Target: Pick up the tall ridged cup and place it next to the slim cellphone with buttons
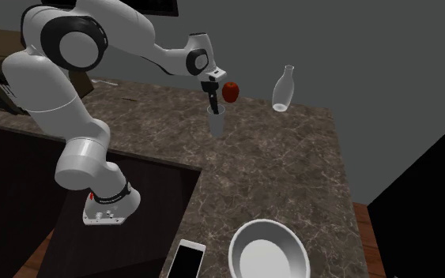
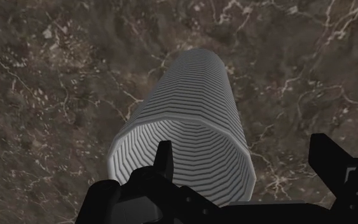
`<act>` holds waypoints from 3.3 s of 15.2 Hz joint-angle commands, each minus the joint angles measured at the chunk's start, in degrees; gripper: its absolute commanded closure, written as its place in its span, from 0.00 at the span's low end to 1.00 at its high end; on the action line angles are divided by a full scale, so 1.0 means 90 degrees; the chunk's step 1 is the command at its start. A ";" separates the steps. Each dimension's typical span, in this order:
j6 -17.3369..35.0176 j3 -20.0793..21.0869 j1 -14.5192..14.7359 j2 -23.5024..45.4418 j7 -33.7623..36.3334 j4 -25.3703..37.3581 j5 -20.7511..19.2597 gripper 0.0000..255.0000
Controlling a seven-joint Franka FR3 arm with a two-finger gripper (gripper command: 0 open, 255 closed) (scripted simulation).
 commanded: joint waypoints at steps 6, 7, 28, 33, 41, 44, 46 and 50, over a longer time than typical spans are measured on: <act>0.0005 -0.0001 0.0000 0.0005 0.0003 0.0000 -0.0006 1.00; 0.0005 -0.0001 0.0000 0.0005 0.0003 0.0000 -0.0006 1.00; -0.1125 -0.0044 -0.0005 -0.0684 -0.0670 0.0673 0.0704 1.00; -0.1522 -0.0075 -0.0002 -0.0830 -0.0825 0.0971 0.0839 1.00; -0.2171 -0.0117 -0.0004 -0.0975 -0.1017 0.1521 0.0975 1.00; -0.2419 -0.0128 -0.0007 -0.1002 -0.1074 0.1752 0.1004 1.00; -0.2585 -0.0134 -0.0009 -0.1012 -0.1107 0.1913 0.1017 1.00; -0.2920 -0.0140 -0.0014 -0.1011 -0.1164 0.2255 0.1029 1.00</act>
